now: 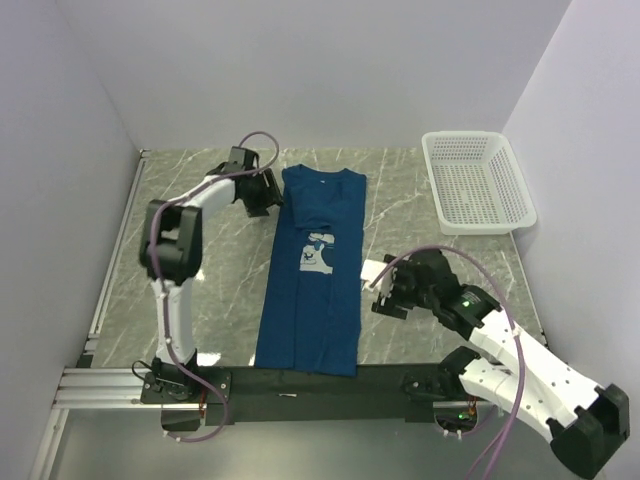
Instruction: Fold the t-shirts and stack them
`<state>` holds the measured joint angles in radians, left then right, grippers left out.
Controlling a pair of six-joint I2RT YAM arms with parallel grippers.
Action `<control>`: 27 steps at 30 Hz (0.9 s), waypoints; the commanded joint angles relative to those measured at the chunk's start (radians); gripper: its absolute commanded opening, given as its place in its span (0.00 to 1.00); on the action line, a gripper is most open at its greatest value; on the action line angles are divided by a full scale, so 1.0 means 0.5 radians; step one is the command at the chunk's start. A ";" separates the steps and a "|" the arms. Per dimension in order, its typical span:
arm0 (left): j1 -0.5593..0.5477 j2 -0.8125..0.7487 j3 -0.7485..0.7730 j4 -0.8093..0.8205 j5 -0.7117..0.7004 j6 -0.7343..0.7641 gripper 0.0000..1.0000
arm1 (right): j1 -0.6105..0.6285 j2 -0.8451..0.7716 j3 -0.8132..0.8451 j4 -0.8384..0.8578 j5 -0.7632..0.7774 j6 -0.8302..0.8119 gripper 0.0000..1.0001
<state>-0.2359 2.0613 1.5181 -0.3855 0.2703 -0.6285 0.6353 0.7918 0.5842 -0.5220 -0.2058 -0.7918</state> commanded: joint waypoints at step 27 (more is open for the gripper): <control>0.346 0.664 0.937 -0.469 -0.093 0.045 0.01 | -0.553 -0.071 0.139 0.179 -0.420 0.393 0.82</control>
<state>-0.1406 2.4187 1.9987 -0.5987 0.3317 -0.5987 0.3672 0.7498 0.6384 -0.4641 -0.4042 -0.6064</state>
